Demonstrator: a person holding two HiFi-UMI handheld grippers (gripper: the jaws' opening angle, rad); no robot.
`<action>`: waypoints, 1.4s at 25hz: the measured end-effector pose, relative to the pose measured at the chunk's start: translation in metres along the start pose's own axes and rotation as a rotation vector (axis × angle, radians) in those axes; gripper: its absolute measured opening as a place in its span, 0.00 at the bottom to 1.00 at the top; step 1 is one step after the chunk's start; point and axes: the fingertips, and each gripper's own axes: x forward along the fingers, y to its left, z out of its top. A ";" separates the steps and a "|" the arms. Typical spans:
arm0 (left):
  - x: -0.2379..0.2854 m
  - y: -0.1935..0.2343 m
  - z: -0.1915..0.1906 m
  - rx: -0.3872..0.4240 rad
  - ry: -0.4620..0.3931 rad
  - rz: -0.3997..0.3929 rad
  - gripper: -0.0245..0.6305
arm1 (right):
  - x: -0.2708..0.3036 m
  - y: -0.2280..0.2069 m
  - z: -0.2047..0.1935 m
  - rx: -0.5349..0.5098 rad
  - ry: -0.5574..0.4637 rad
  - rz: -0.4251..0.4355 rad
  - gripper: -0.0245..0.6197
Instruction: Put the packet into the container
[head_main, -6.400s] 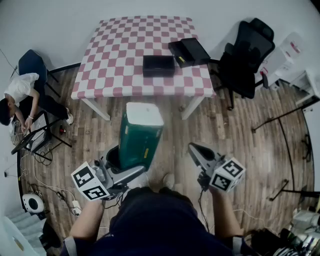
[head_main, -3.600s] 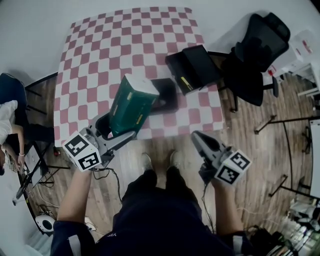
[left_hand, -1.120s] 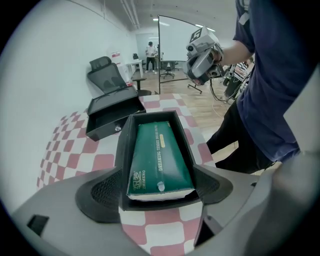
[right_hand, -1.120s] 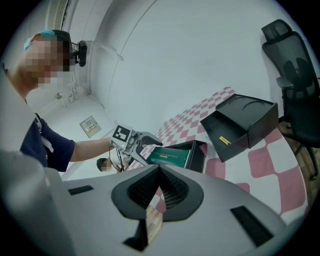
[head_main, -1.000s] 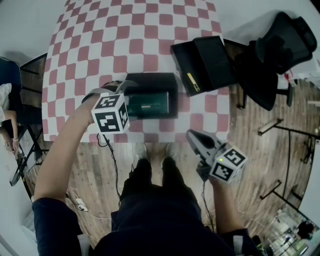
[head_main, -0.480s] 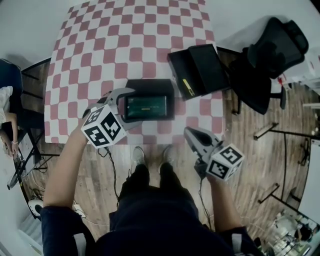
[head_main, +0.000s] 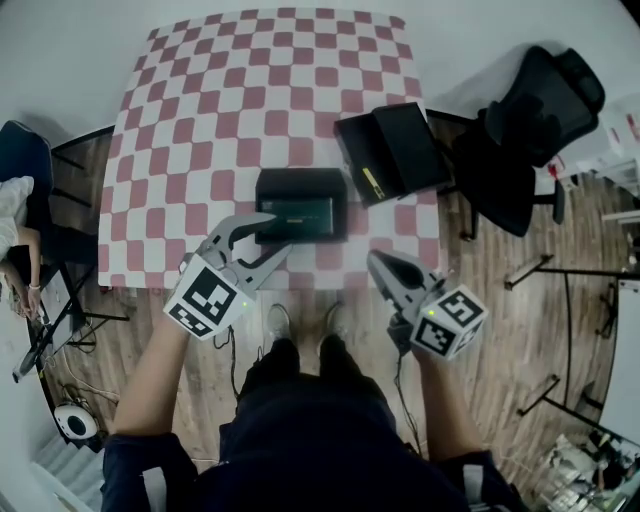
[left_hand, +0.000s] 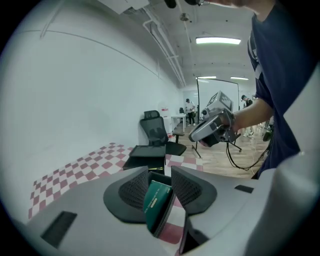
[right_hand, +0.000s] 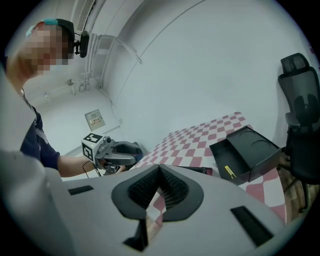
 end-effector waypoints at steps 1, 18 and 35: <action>-0.005 -0.002 0.003 -0.019 -0.020 0.017 0.27 | -0.001 0.002 0.002 -0.007 -0.005 0.001 0.06; -0.054 -0.037 0.005 -0.330 -0.207 0.165 0.09 | -0.007 0.047 0.021 -0.158 -0.045 -0.003 0.06; -0.060 -0.063 0.008 -0.340 -0.228 0.120 0.08 | -0.005 0.068 0.011 -0.226 -0.014 0.026 0.06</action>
